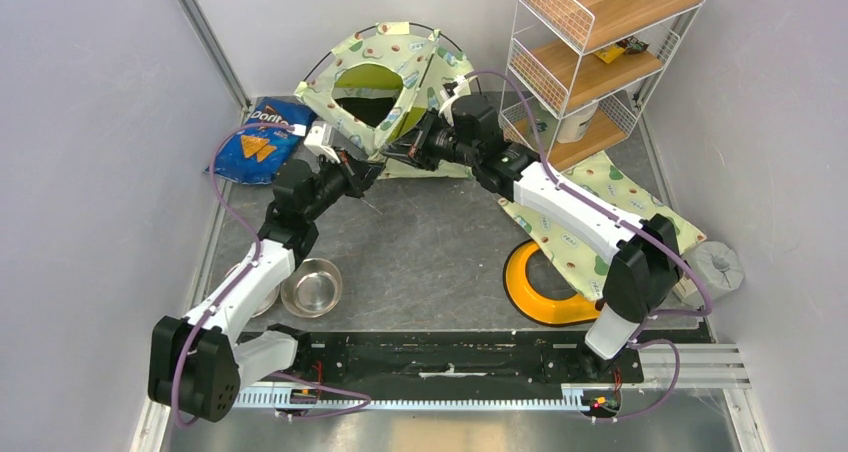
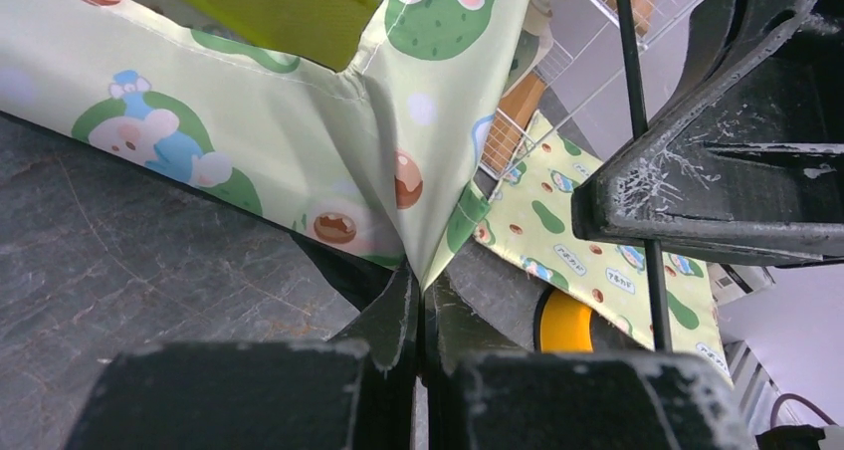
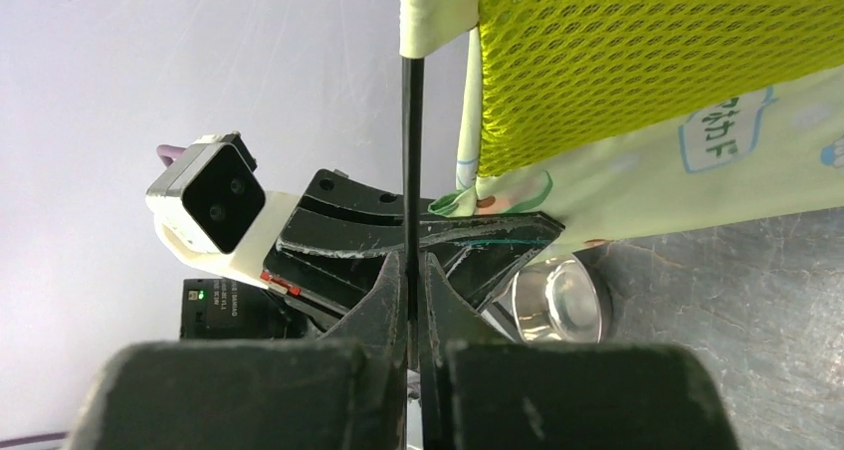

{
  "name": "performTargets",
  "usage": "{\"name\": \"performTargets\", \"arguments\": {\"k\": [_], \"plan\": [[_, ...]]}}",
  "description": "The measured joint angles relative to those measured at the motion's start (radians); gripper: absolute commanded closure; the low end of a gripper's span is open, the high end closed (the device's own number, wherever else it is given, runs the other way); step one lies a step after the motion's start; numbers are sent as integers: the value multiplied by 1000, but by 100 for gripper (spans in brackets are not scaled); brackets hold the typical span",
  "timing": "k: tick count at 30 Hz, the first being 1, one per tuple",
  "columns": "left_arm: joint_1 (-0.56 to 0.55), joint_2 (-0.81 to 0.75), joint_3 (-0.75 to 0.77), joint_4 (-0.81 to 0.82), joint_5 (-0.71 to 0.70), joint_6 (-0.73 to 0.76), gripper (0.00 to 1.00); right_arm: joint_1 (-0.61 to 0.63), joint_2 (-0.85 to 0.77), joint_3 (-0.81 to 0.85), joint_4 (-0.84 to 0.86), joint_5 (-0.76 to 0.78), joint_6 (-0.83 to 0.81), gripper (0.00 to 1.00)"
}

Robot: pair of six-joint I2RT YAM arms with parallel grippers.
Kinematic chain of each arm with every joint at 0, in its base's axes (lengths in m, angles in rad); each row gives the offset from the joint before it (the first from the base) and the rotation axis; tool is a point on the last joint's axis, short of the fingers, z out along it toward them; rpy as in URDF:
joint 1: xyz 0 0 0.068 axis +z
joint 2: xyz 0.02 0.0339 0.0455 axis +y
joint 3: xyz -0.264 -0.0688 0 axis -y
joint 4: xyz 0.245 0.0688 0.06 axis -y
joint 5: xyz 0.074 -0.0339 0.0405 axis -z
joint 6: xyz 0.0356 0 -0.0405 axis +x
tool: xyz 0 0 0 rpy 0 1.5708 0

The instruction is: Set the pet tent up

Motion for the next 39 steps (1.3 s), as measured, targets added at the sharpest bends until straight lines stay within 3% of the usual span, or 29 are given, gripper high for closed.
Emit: {"name": "performTargets", "arguments": {"k": [13, 23, 39], "plan": [[0, -17, 0, -88, -26, -10, 98, 37, 21, 0, 24, 83, -67, 100], [0, -32, -5, -88, -16, 126, 98, 37, 25, 0, 93, 94, -76, 100], [0, -162, -146, -18, -51, 280, 98, 37, 88, 0, 152, 98, -56, 100]]}}
